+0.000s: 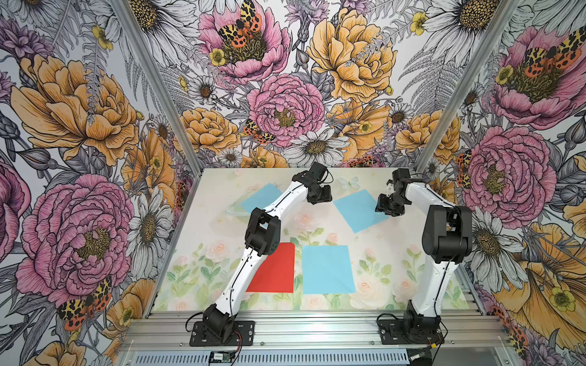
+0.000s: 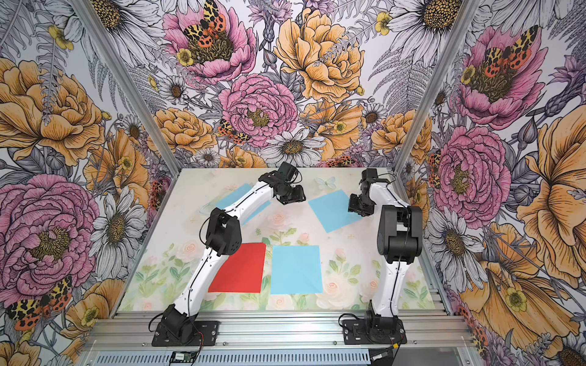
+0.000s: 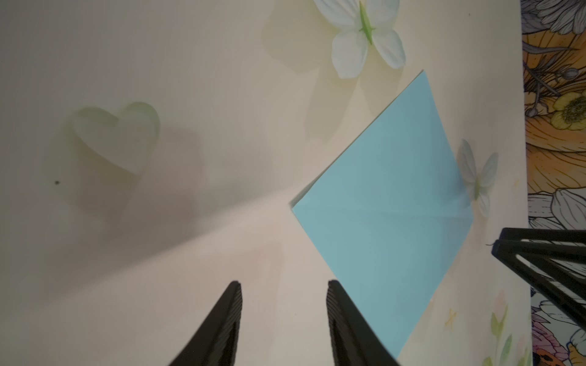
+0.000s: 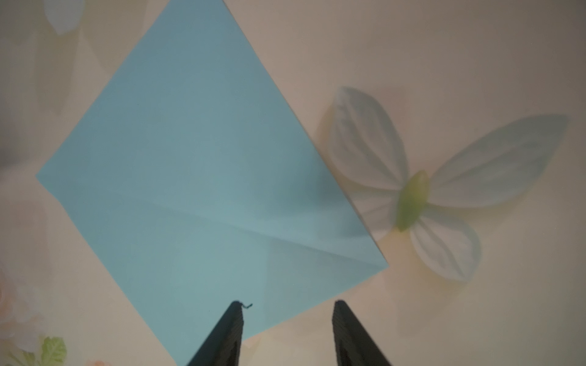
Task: Sort the scattered colored papers by color
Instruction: Pick up the colored paper from the center of the board.
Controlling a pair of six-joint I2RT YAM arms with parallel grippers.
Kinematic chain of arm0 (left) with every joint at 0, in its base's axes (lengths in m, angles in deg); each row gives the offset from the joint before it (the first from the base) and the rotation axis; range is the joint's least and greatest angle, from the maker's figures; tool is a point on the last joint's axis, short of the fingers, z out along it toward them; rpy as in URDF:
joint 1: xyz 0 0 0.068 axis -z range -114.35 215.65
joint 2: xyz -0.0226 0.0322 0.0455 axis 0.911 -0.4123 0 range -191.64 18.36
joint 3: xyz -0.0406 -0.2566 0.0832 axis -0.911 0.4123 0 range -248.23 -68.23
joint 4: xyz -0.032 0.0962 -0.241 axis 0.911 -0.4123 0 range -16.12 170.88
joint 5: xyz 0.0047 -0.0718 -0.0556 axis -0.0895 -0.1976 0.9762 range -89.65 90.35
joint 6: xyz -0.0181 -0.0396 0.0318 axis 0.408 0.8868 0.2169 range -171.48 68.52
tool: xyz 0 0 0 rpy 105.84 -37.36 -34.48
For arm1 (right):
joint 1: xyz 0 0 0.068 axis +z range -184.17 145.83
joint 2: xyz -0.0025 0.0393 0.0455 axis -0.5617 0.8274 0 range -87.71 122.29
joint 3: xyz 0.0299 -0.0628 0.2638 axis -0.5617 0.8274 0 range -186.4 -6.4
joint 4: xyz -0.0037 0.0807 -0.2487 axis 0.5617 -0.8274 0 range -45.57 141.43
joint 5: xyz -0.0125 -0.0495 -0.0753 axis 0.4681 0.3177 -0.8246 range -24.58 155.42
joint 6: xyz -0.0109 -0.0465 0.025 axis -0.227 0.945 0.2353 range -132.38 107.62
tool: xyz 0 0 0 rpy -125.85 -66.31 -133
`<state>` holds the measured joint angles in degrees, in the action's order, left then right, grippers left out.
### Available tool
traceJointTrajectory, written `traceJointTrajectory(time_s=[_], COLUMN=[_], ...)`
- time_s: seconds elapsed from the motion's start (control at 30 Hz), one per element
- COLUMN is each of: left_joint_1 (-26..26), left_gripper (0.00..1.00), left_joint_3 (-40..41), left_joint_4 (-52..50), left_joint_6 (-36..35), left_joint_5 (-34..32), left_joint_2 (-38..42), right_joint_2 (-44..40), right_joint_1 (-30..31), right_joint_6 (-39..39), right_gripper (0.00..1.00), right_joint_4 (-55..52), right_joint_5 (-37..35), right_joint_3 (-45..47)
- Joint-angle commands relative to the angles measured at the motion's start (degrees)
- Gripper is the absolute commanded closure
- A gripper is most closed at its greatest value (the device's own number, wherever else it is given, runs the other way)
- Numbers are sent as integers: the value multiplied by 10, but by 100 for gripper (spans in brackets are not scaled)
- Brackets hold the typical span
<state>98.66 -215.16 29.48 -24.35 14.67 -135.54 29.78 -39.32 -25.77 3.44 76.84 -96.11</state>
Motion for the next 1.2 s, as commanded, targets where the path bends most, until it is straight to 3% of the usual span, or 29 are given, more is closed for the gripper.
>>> traceJointTrajectory(time_s=[0.0, 0.67, 1.03, 1.17], left_joint_1=[6, 38, 52, 51], left_gripper=[53, 52, 52, 52], left_joint_3=[-42, -129, -136, -135], left_joint_4=[-6, -5, -6, -5], left_joint_6=[20, 81, 89, 58], left_joint_5=[18, 30, -66, -121], left_joint_2=[-22, -126, -127, -108], right_joint_2=[27, 105, 93, 93], right_joint_1=[-8, -12, -14, -16], right_joint_6=[6, -28, -16, -15], right_gripper=[52, 57, 57, 57], right_joint_4=[0, -2, -2, -2], right_joint_5=[19, 71, 72, 77], right_joint_3=[-24, -73, -47, -46])
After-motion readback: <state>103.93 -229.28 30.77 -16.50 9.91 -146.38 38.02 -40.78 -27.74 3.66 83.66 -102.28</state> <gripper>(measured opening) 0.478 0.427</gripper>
